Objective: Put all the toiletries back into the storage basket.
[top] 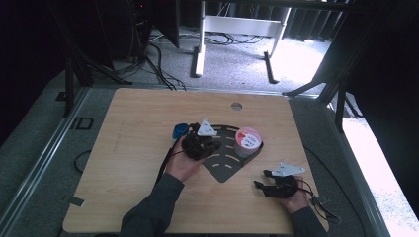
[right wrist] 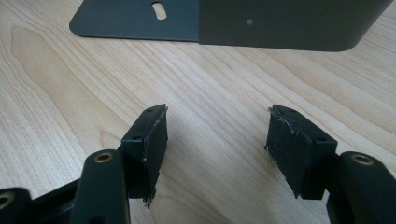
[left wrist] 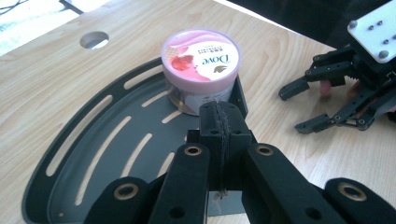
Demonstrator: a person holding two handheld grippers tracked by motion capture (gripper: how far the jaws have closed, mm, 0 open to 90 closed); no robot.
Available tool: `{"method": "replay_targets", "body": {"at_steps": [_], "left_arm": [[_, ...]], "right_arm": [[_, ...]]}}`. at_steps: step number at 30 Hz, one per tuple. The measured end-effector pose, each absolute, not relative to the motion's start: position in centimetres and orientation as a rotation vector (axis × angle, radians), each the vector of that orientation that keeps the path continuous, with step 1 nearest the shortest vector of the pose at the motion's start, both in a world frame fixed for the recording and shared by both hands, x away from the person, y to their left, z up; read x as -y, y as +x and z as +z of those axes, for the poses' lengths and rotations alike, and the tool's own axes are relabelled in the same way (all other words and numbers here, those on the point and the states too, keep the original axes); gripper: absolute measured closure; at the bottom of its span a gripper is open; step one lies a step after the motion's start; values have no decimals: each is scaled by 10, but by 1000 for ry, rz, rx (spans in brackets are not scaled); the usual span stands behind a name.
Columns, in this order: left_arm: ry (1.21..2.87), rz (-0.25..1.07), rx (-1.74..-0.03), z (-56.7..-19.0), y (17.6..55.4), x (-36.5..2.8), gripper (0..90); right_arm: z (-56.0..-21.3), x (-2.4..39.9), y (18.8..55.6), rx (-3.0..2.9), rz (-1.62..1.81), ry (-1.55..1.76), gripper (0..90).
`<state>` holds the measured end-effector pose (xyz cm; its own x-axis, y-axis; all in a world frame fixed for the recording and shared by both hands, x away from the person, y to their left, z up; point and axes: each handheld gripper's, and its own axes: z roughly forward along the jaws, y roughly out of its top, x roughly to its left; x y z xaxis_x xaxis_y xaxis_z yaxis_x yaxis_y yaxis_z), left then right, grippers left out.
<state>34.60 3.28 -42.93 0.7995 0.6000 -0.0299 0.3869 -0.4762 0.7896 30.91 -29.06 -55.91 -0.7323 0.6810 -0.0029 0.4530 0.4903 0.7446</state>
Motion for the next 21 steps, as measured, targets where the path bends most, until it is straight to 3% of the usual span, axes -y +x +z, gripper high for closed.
{"method": "replay_targets", "body": {"at_steps": [21], "left_arm": [[2065,381,-855,-418,358,-68,897]], "right_arm": [[-559,291,309,-2443,1088,956,378]]}}
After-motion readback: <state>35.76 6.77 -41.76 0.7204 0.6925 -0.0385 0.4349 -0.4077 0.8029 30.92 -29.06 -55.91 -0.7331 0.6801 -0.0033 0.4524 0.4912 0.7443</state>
